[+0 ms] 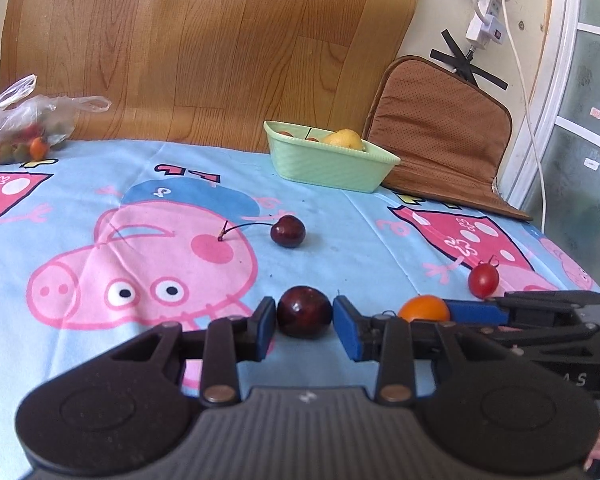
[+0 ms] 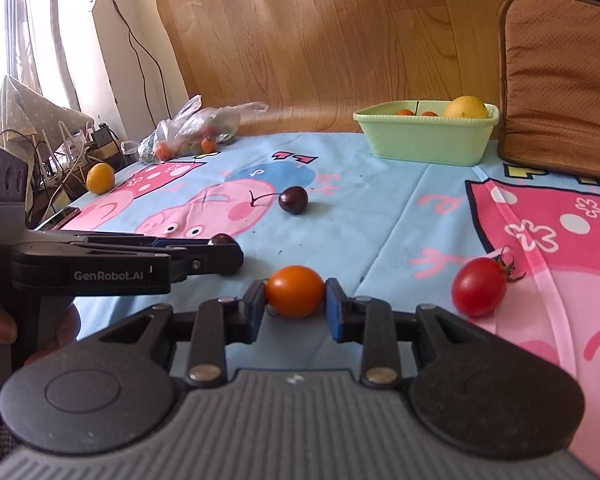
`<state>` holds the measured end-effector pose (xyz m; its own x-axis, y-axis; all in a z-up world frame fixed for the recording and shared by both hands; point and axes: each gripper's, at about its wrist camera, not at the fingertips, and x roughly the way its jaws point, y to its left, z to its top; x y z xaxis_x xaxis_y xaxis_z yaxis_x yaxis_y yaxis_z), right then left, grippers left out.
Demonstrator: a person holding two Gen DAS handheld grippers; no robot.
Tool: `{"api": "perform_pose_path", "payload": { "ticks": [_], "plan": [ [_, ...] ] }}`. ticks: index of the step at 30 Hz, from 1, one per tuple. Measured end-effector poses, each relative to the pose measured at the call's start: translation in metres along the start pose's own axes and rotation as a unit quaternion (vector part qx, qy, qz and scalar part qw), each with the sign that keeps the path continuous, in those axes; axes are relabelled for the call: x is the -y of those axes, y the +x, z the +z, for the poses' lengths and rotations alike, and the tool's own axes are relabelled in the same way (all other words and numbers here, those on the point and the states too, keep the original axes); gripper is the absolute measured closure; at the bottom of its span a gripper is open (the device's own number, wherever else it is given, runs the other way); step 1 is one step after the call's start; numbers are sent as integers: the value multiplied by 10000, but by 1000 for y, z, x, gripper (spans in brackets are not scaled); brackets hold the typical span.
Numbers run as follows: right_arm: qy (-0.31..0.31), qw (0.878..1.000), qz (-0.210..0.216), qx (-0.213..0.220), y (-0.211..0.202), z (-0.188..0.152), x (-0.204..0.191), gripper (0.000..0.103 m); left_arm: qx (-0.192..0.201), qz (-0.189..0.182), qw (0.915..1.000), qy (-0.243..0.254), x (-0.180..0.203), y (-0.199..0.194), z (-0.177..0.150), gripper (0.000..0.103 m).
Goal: Organize fruits
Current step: 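Grasp a dark cherry with the left tool while the right tool grasps an orange tomato, then carry the cherry and orange tomato over the green bowl and release both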
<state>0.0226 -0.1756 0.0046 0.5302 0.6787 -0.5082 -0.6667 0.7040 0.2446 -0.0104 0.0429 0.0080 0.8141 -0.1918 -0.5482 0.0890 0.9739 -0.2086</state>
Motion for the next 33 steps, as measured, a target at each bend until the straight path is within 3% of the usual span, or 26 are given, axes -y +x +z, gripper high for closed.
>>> {"api": "perform_pose_path", "payload": {
  "ticks": [26,33],
  "plan": [
    [-2,9998,139,146,-8,-4,-1,68,4,9,10000,10,0,0,0,71],
    [21,9998,136,166,-8,-4,0,69,162,-84,9998,51,1,-5,-1,72]
  ]
}}
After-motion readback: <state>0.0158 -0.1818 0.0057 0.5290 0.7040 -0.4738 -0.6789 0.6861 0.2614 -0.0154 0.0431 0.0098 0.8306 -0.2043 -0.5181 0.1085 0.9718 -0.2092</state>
